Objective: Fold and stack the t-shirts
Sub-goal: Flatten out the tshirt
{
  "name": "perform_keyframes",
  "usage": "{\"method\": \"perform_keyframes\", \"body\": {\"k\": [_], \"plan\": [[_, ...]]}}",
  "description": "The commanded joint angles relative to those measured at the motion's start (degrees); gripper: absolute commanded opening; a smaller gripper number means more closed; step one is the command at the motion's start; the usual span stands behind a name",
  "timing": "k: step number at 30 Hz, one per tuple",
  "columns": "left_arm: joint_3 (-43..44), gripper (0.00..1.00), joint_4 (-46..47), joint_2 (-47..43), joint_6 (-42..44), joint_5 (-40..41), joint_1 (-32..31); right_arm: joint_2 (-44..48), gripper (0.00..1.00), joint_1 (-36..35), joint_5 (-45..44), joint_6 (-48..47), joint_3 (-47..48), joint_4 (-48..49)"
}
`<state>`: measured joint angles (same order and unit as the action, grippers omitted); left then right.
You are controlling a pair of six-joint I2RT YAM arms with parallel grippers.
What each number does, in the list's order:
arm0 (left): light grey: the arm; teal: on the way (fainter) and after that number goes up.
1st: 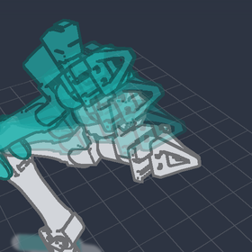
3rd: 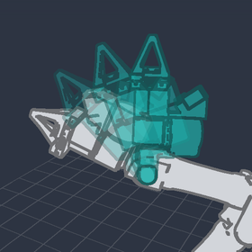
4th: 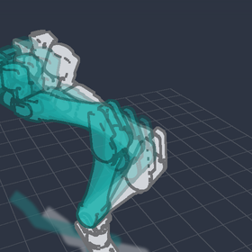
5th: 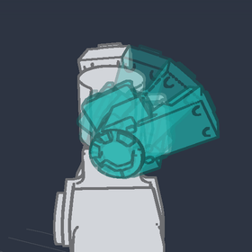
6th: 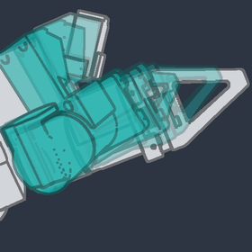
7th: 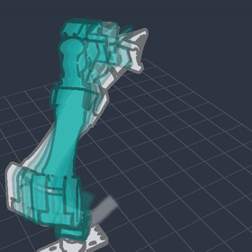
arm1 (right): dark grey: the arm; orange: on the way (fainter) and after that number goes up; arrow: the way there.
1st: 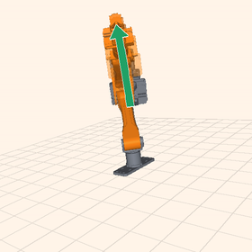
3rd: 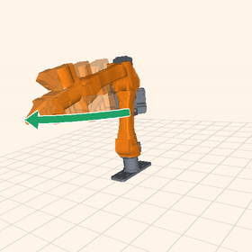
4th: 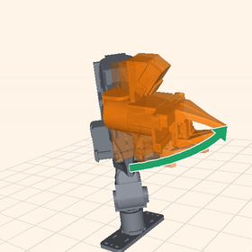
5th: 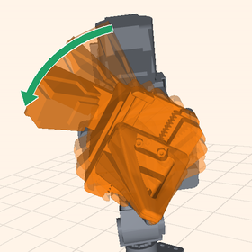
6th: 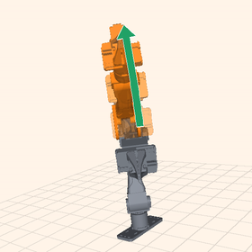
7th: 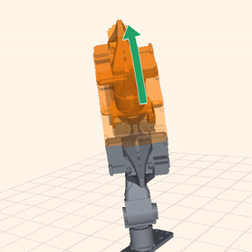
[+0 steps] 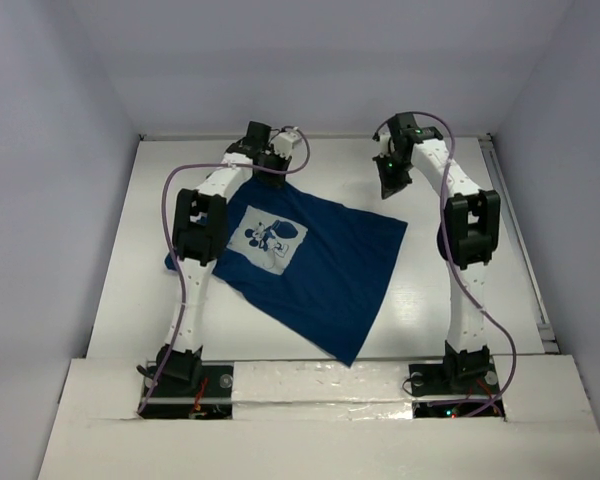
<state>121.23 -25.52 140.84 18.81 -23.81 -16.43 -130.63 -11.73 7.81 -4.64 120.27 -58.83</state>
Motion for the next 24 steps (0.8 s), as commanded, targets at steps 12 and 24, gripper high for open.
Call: {"method": "perform_keyframes", "body": {"k": [12, 24], "plan": [[-13.73, 0.37, 3.80, -21.65, 11.43, -16.88, -12.48, 23.47, 0.00, 1.26, 2.56, -1.07, -20.66, 14.26], [-5.22, 0.21, 0.30, -9.80, 10.46, -18.02, -22.50, 35.25, 0.00, 12.95, 5.81, 3.41, -27.01, 20.94]]}}
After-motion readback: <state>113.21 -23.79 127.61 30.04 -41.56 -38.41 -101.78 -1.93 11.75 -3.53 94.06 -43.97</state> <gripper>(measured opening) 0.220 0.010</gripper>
